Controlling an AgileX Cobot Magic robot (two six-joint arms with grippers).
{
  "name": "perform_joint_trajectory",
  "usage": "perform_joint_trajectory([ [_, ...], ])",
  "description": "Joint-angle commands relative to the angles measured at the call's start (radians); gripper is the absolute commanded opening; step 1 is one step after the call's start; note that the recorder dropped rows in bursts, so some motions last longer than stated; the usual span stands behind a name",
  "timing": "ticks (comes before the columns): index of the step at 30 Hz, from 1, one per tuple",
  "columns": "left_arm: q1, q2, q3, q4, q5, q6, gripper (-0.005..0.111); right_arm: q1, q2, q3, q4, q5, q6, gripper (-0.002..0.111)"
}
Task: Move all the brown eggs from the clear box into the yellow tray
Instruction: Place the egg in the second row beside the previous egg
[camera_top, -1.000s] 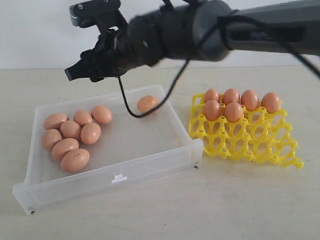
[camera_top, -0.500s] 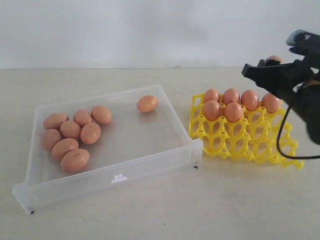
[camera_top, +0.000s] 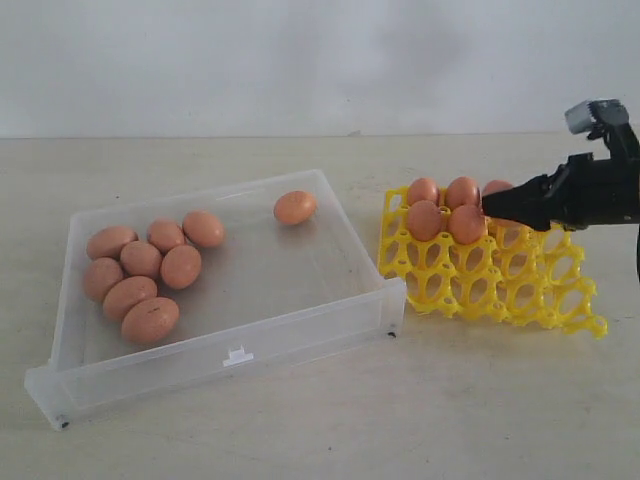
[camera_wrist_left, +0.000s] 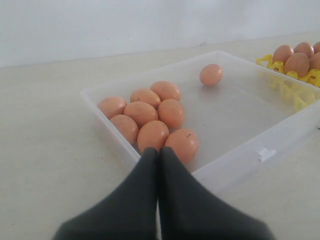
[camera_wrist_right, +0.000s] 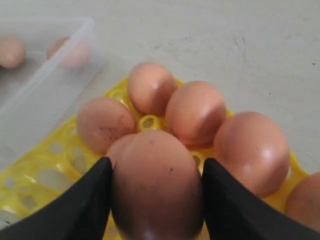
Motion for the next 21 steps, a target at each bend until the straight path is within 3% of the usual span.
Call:
perform_joint_trajectory([
  [1, 0.000, -0.003, -0.003, -0.012, 0.000, 0.001, -0.004, 0.010, 0.006, -0.008, 0.027, 0.063, -0.118, 0.000],
  [7, 0.000, -0.003, -0.003, -0.012, 0.000, 0.001, -0.004, 0.010, 0.006, -0.008, 0.068, 0.063, -0.151, 0.003],
  [9, 0.000, -0.003, -0.003, -0.012, 0.000, 0.001, -0.004, 0.010, 0.006, -0.008, 0.069, 0.063, -0.151, 0.016],
  [12, 0.000, -0.003, -0.003, -0.012, 0.000, 0.001, -0.004, 0.010, 0.006, -0.008, 0.069, 0.057, -0.146, 0.047],
  [14, 0.000, -0.003, -0.003, -0.012, 0.000, 0.001, -0.004, 0.010, 0.006, -0.008, 0.069, 0.051, -0.146, 0.057],
  [21, 0.000, -0.003, -0.003, -0.012, 0.000, 0.001, -0.004, 0.010, 0.005, -0.008, 0.098, 0.027, -0.141, 0.062],
])
